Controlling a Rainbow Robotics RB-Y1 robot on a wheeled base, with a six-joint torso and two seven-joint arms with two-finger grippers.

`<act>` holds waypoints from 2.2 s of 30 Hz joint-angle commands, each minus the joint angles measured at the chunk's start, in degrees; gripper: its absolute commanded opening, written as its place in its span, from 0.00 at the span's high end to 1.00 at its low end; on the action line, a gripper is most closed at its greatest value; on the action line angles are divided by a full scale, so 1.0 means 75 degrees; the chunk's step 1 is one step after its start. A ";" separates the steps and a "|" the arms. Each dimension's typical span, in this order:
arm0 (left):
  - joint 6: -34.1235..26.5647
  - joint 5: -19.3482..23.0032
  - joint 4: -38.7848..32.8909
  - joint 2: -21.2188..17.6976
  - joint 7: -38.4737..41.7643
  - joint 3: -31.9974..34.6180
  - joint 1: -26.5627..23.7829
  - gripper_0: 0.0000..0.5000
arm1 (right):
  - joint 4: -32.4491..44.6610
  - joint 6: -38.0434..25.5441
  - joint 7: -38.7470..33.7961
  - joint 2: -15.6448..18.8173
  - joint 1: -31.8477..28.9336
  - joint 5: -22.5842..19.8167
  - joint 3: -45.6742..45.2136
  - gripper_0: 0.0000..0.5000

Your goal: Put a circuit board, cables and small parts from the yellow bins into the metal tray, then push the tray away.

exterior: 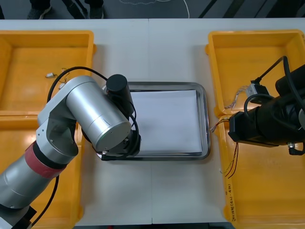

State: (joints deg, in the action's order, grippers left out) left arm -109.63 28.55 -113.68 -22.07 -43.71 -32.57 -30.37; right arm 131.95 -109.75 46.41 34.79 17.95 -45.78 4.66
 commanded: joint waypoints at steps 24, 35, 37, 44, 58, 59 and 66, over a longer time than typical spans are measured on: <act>-0.0007 -0.0209 0.0251 0.0494 -0.0746 -0.0275 -0.0298 0.89 | 0.0219 -0.0034 -0.0129 0.0049 0.0103 0.0116 0.0117 1.00; -0.0042 -0.0197 0.0239 0.0494 -0.0734 -0.0217 -0.0333 0.04 | 0.0219 -0.0034 -0.0118 0.0061 0.0103 0.0127 0.0117 1.00; -0.0049 -0.0162 0.0204 0.0494 -0.0723 -0.0205 -0.0415 0.01 | 0.0219 -0.0034 -0.0094 0.0061 0.0103 0.0151 0.0117 1.00; -0.0049 -0.0068 -0.0253 0.0388 -0.0781 0.0217 -0.0779 0.00 | 0.0219 -0.0034 -0.0071 0.0061 0.0103 0.0151 0.0105 1.00; -0.0049 0.0401 -0.1085 -0.0538 -0.0629 0.1975 -0.0872 0.00 | 0.0219 -0.0034 0.0035 0.0049 0.0115 0.0092 0.0117 1.00; -0.0049 0.0483 -0.1074 -0.0666 -0.0617 0.2069 -0.0872 0.00 | 0.0208 -0.0034 0.0058 0.0049 0.0115 0.0092 0.0117 1.00; -0.0049 0.0963 -0.1097 -0.1416 -0.0547 0.2643 -0.0872 0.00 | 0.0208 -0.0034 0.0234 0.0049 0.0244 0.0010 0.0128 1.00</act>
State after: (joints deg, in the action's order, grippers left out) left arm -109.64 34.38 -119.81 -28.85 -45.48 -15.90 -34.67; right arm 131.95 -109.75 46.43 34.79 17.96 -45.26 4.67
